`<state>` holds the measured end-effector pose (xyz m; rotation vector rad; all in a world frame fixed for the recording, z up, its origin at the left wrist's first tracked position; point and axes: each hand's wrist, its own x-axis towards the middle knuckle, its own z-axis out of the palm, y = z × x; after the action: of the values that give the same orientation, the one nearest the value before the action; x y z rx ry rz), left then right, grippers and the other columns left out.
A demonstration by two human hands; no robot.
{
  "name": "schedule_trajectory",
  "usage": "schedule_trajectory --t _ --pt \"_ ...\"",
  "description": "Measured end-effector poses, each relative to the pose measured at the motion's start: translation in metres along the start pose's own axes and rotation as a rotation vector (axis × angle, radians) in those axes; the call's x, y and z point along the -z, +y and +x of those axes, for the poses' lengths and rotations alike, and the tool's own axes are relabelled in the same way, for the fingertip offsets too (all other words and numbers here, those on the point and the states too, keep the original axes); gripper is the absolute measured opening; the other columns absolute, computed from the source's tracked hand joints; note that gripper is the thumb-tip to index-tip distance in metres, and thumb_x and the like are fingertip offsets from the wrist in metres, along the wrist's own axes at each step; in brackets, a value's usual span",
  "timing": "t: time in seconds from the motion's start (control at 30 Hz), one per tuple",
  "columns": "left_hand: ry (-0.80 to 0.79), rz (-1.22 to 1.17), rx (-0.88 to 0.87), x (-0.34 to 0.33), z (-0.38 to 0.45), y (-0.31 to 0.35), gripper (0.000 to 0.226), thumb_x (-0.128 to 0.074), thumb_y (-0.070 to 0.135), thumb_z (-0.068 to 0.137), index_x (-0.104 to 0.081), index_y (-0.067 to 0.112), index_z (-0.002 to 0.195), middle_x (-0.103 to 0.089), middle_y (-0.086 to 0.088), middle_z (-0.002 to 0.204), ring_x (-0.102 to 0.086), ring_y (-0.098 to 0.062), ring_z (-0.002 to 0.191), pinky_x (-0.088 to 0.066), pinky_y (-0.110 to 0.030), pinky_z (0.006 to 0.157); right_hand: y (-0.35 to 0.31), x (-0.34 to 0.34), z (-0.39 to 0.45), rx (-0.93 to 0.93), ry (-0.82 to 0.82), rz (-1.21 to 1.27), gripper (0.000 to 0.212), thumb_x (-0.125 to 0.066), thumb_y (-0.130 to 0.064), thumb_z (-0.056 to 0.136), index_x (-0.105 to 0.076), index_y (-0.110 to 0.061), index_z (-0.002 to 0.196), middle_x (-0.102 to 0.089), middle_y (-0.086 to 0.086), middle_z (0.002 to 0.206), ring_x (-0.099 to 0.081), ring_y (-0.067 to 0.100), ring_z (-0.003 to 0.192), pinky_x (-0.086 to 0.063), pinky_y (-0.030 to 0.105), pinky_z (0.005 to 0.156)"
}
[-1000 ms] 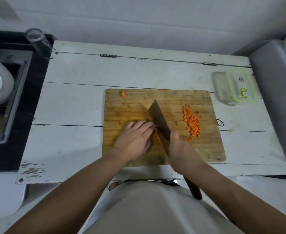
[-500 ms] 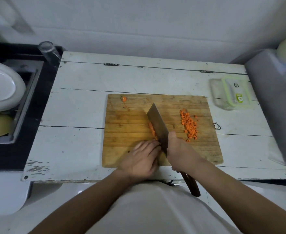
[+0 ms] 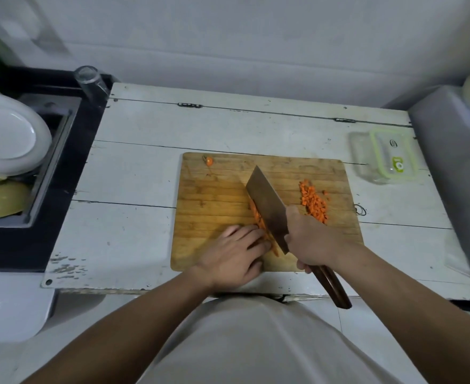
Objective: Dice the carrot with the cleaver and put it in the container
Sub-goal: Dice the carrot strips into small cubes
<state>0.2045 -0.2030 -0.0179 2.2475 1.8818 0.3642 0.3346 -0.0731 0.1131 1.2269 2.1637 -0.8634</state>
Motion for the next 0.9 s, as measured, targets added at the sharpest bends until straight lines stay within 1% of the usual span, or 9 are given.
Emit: schedule_trajectory --t 0.07,0.17,0.3,0.4,0.5,0.6,0.67,0.8,0.9 --pt "-0.013 0.002 0.014 -0.002 0.001 0.003 0.052 -0.043 0.049 0.098 -0.047 0.030 0.146 -0.047 -0.003 0.144 -0.038 -0.023 0.141 -0.031 -0.044 0.115 -0.001 0.001 -0.001 -0.004 -0.002 0.005 0.020 -0.047 -0.006 0.102 -0.034 -0.021 0.100 -0.067 0.017 0.083 -0.073 0.027 0.059 -0.062 0.041 0.054" --pt "-0.024 0.007 0.025 -0.003 0.001 0.007 0.052 -0.043 0.052 0.098 -0.048 0.033 0.146 -0.046 -0.006 0.141 -0.038 -0.025 0.139 -0.031 -0.045 0.115 -0.001 0.000 -0.001 -0.011 0.011 0.005 0.022 -0.048 -0.005 0.101 -0.035 -0.022 0.100 -0.066 0.016 0.084 -0.073 0.028 0.059 -0.061 0.037 0.050" --pt "-0.019 -0.029 -0.013 -0.004 -0.008 0.001 0.048 -0.045 0.051 0.101 -0.049 0.033 0.145 -0.047 0.000 0.143 -0.034 -0.022 0.145 -0.030 -0.042 0.119 0.001 -0.007 0.000 -0.008 0.044 0.007 0.023 -0.044 -0.003 0.100 -0.032 -0.022 0.105 -0.066 0.016 0.083 -0.072 0.027 0.055 -0.060 0.037 0.047" --pt "-0.019 -0.072 -0.008 -0.003 -0.017 -0.004 0.047 -0.046 0.045 0.100 -0.052 0.026 0.143 -0.048 0.004 0.150 -0.030 -0.017 0.150 -0.025 -0.041 0.124 0.001 -0.017 0.000 0.003 0.065 0.014 0.022 -0.041 -0.001 0.098 -0.033 -0.021 0.105 -0.067 0.016 0.077 -0.070 0.024 0.050 -0.058 0.036 0.044" --pt "-0.004 -0.057 -0.003 -0.003 -0.020 -0.007 0.047 -0.048 0.043 0.099 -0.058 0.020 0.139 -0.050 0.004 0.148 -0.032 -0.015 0.149 -0.021 -0.035 0.125 0.000 -0.024 -0.001 0.006 0.092 0.024 0.019 -0.040 -0.002 0.097 -0.033 -0.019 0.101 -0.066 0.017 0.076 -0.070 0.027 0.051 -0.059 0.043 0.046" --pt "0.000 -0.069 0.034 -0.001 -0.019 -0.005 0.049 -0.050 0.045 0.099 -0.055 0.020 0.141 -0.049 0.004 0.148 -0.031 -0.013 0.148 -0.017 -0.031 0.125 -0.001 -0.029 -0.001 0.005 0.117 0.014 0.024 -0.042 0.003 0.094 -0.033 -0.019 0.101 -0.063 0.017 0.080 -0.070 0.029 0.054 -0.059 0.046 0.046" --pt "-0.011 -0.085 0.069 0.000 -0.018 -0.004 0.055 -0.049 0.048 0.099 -0.050 0.020 0.146 -0.045 0.004 0.151 -0.029 -0.012 0.148 -0.020 -0.033 0.125 0.000 -0.032 0.000 0.005 0.133 0.000 0.026 -0.043 0.004 0.092 -0.033 -0.018 0.102 -0.062 0.016 0.079 -0.070 0.029 0.055 -0.058 0.045 0.045" --pt "-0.058 -0.076 0.109 0.000 -0.016 -0.003 0.067 -0.043 0.055 0.099 -0.038 0.020 0.155 -0.035 0.004 0.160 -0.021 -0.013 0.152 -0.019 -0.036 0.125 0.002 -0.040 0.003 0.024 0.195 -0.050 0.026 -0.042 0.003 0.091 -0.034 -0.015 0.107 -0.060 0.011 0.078 -0.068 0.029 0.065 -0.060 0.045 0.058" --pt "-0.070 -0.053 0.114 0.001 -0.011 -0.002 0.069 -0.042 0.056 0.098 -0.036 0.020 0.156 -0.034 0.004 0.161 -0.021 -0.014 0.152 -0.018 -0.037 0.125 0.005 -0.050 0.005 0.056 0.265 -0.051 0.029 -0.042 0.004 0.089 -0.034 -0.013 0.111 -0.061 0.008 0.078 -0.067 0.030 0.070 -0.058 0.045 0.063"
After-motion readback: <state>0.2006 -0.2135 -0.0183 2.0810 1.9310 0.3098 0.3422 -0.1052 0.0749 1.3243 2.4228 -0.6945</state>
